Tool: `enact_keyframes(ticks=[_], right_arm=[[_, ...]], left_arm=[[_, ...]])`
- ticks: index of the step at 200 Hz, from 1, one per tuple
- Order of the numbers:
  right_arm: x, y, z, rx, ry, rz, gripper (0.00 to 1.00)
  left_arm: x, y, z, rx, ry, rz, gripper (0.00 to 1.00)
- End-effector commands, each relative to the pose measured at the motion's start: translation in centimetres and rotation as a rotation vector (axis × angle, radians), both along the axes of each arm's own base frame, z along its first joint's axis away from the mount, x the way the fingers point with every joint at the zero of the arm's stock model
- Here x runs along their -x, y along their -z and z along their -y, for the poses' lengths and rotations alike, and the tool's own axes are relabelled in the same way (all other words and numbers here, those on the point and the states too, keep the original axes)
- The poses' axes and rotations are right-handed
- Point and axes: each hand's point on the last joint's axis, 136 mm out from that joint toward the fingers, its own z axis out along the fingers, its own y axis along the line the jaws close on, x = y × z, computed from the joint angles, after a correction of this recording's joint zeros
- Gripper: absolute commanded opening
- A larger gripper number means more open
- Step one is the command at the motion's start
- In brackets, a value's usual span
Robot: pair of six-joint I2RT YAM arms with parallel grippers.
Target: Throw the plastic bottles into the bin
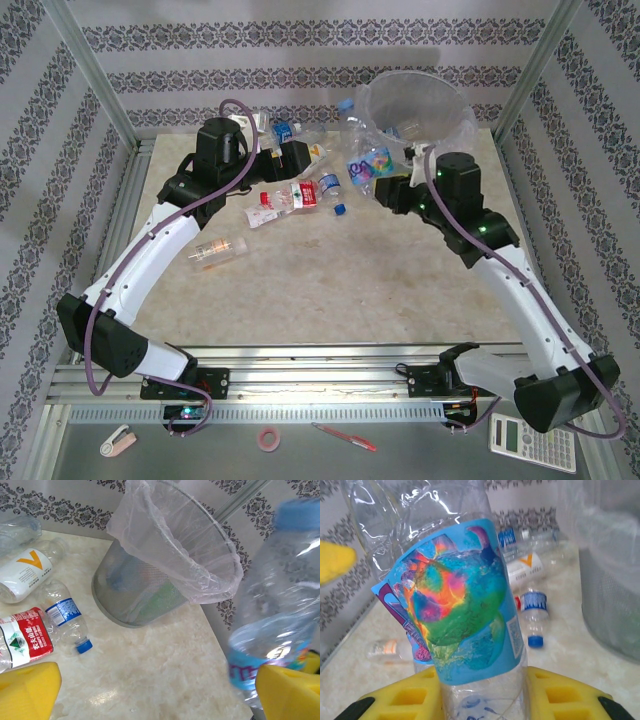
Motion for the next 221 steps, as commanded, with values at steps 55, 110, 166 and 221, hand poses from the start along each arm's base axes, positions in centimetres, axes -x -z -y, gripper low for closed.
enact_keyframes(ticks=[55, 110, 166, 221], right_arm=[[1.2, -15.1, 3.5, -0.113, 0.12, 0.387, 0.19], [2.7, -21.5, 6.0, -0.147, 0.187, 0.567, 0.18], [4.1, -24.6, 7.5, -0.158, 0.233, 0.67, 0.17], [3.9, -24.9, 7.8, -0.153, 0.239, 0.675, 0.17]], left_arm=[[0.5, -1.7, -0.1, 0.028, 0.004, 0.054, 1.0], [0.6, -1.8, -0.2, 0.032, 0.003, 0.052, 1.0], [0.9, -1.6, -0.5, 0.03, -0.01, 0.047, 1.0], [0.9, -1.6, -0.7, 0.03, -0.017, 0.045, 1.0]])
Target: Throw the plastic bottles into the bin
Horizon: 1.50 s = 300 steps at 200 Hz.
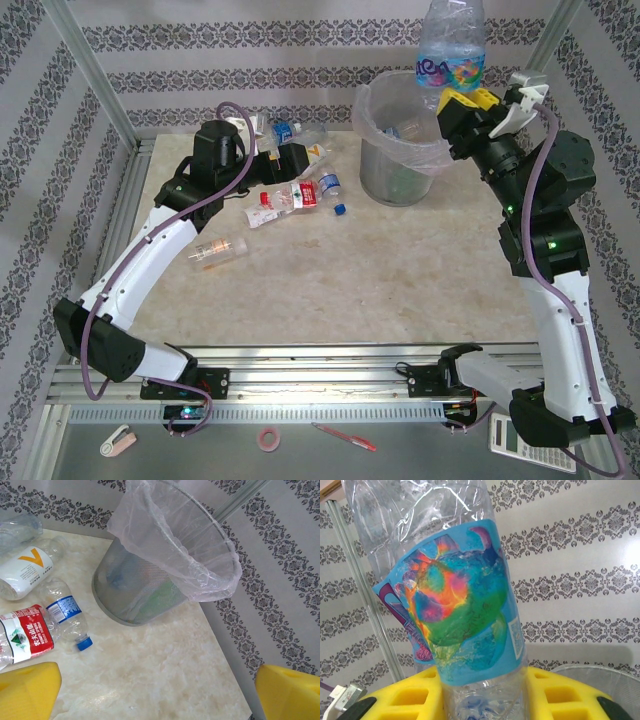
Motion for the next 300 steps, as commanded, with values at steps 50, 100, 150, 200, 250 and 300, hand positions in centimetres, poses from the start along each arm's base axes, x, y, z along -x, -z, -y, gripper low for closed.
enact_keyframes(ticks=[50, 100, 150, 200, 250, 300], right_arm=[[0.4, -2.4, 0.6, 0.008, 0.019, 0.077, 0.17], [1.6, -4.7, 0.6, -0.013, 0.005, 0.158, 0.17], [2.3, -6.3, 1.0, -0.01, 0.022, 0.205, 0.17], [-1.4, -4.4, 0.9, 0.006, 0.033, 0.104, 0.17], [-12.3, 7.4, 3.1, -0.037, 0.091, -0.375, 0.47], [-11.4, 5.3, 4.0, -0.003, 0.15, -0.385, 0.95]], left_arm=[[0.4, -1.5, -0.4, 0.023, -0.013, 0.044, 1.0], [0.3, -1.4, -0.6, 0.018, -0.025, 0.043, 1.0], [-0.3, -1.0, -0.3, 0.016, -0.021, 0.035, 1.0], [-1.0, -0.8, 0.1, 0.003, -0.014, 0.031, 1.0], [-0.7, -0.3, -0.3, -0.032, -0.019, 0.022, 1.0], [-1.3, -0.2, -1.1, -0.036, -0.037, 0.017, 1.0]])
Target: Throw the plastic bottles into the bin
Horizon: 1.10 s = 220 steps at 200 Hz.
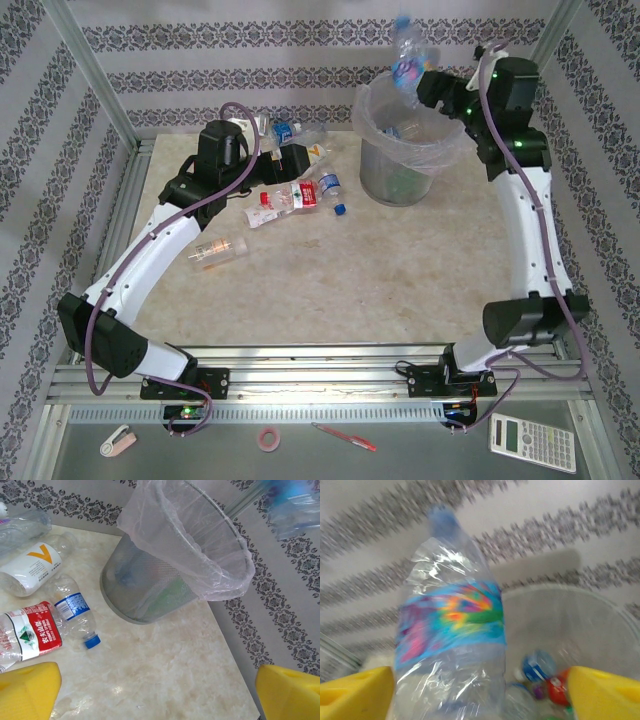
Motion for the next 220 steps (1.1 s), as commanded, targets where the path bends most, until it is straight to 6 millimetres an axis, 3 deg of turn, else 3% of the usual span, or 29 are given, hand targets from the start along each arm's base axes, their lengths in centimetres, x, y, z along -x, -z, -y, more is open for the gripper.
enact_keyframes(ticks=[1, 28, 60, 88, 137, 182, 220], right_arm=[[5.0, -7.2, -0.3, 0.011, 0.004, 0.144, 0.95], [7.8, -9.8, -0.4, 0.007, -0.014, 0.201, 0.95], [10.2, -11.1, -0.4, -0.014, -0.022, 0.237, 0.96], [11.4, -11.2, -0.8, -0.027, -0.051, 0.24, 0.98], [12.2, -10.3, -2.5, -0.064, -0.14, 0.203, 0.98], [12.1, -6.9, -5.8, -0.106, -0.267, 0.084, 0.98], [10.9, 1.0, -9.5, -0.137, -0.349, -0.159, 0.98]], left_arm=[[-0.4, -1.3, -0.8, -0.012, -0.015, 0.036, 1.0], [-0.6, -1.5, -0.4, 0.004, 0.0, 0.037, 1.0], [-0.8, -1.3, 0.0, 0.021, 0.017, 0.031, 1.0], [-0.7, -1.2, 0.0, 0.02, 0.016, 0.022, 1.0], [-0.3, 1.3, -1.2, -0.046, -0.038, -0.071, 1.0], [0.3, 1.1, -1.6, -0.047, -0.044, -0.064, 1.0], [0.8, 0.6, -1.9, -0.043, -0.047, -0.048, 1.0]])
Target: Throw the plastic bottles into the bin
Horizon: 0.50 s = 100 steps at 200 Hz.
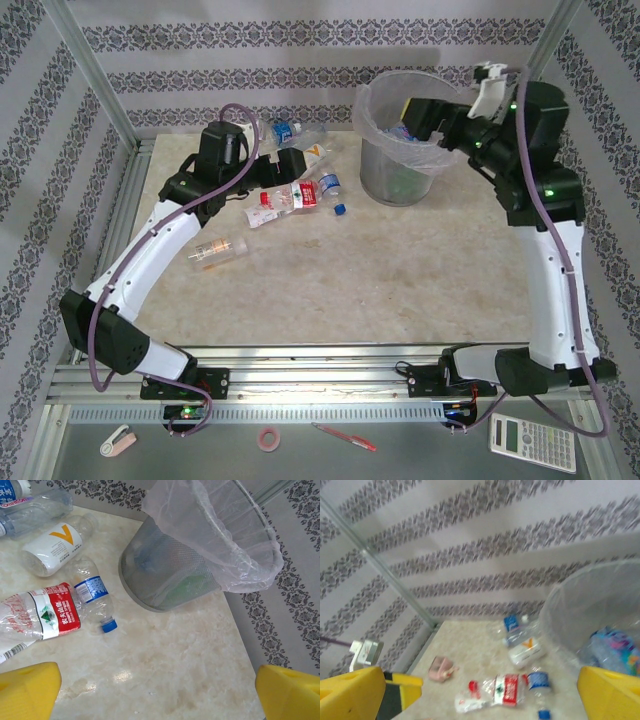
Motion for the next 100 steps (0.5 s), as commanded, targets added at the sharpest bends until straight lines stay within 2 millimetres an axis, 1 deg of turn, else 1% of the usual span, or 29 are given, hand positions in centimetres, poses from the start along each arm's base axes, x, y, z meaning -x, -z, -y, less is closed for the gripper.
enact_keyframes(ticks=[1, 18, 50, 78, 100], right_arm=[[-0.8, 5.8, -2.6, -0.004, -0.075, -0.191, 0.98], [-1.3, 10.0, -4.0, 0.025, -0.086, -0.294, 0.98], [-2.0, 16.4, -6.6, 0.118, -0.122, -0.41, 0.98], [-2.7, 20.3, -8.6, 0.182, -0.158, -0.457, 0.97], [-3.5, 23.4, -9.2, 0.233, -0.157, -0.513, 0.95]], left_arm=[[0.8, -1.2, -0.9, -0.004, -0.016, 0.03, 1.0], [1.0, -1.5, -1.0, -0.004, -0.017, 0.04, 1.0], [1.5, -2.0, -1.5, -0.014, -0.029, 0.052, 1.0], [1.9, -2.1, -2.0, -0.023, -0.043, 0.056, 1.0], [2.2, -2.5, -2.3, -0.024, -0.05, 0.072, 1.0]])
